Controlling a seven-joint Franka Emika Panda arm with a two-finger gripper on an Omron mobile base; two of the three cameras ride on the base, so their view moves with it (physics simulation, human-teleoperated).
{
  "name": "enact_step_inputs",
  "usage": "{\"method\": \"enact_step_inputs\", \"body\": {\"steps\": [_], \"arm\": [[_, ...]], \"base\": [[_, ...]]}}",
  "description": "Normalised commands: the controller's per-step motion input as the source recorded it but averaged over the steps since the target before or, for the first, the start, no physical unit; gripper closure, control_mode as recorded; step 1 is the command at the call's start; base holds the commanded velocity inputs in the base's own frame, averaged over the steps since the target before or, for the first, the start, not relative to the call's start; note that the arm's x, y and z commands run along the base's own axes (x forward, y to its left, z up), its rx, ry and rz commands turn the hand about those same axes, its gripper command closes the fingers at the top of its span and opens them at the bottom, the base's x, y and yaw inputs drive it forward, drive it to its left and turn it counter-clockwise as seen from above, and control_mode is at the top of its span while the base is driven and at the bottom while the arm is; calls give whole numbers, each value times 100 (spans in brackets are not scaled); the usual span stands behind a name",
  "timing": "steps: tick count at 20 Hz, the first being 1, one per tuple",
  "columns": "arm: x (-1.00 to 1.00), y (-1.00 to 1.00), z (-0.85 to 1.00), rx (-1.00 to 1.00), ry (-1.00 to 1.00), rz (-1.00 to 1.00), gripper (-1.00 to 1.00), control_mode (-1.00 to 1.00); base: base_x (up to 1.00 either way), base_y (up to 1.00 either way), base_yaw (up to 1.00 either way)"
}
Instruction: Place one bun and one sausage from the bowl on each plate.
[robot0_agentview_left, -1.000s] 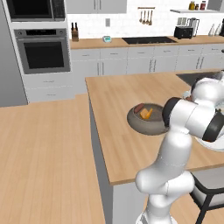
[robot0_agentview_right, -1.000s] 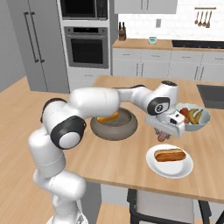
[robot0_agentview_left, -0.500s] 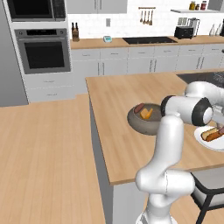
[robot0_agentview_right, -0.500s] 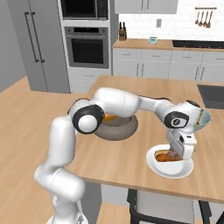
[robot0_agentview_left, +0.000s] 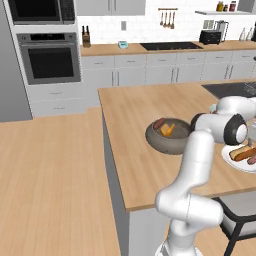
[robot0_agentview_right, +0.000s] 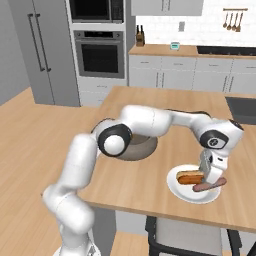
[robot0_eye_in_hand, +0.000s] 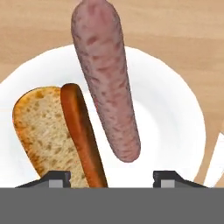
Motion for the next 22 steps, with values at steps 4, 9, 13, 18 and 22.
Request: {"method": "enact_step_inputs", "body": {"steps": [4,9,13,18,22], "arm": [[-63,26,12,0,-1,-25,-100,-100],[-93,86,79,-12,-36,-10,-100,-100],[-40,100,74,-27,-52,0,-100,-100],[13,100,61,-27,-40,0,-100,-100],[56,100,37,-25,-27,0,-100,-100]], "base": [[0,0,0],[0,0,0],[0,0,0],[0,0,0],[0,0,0]]}}
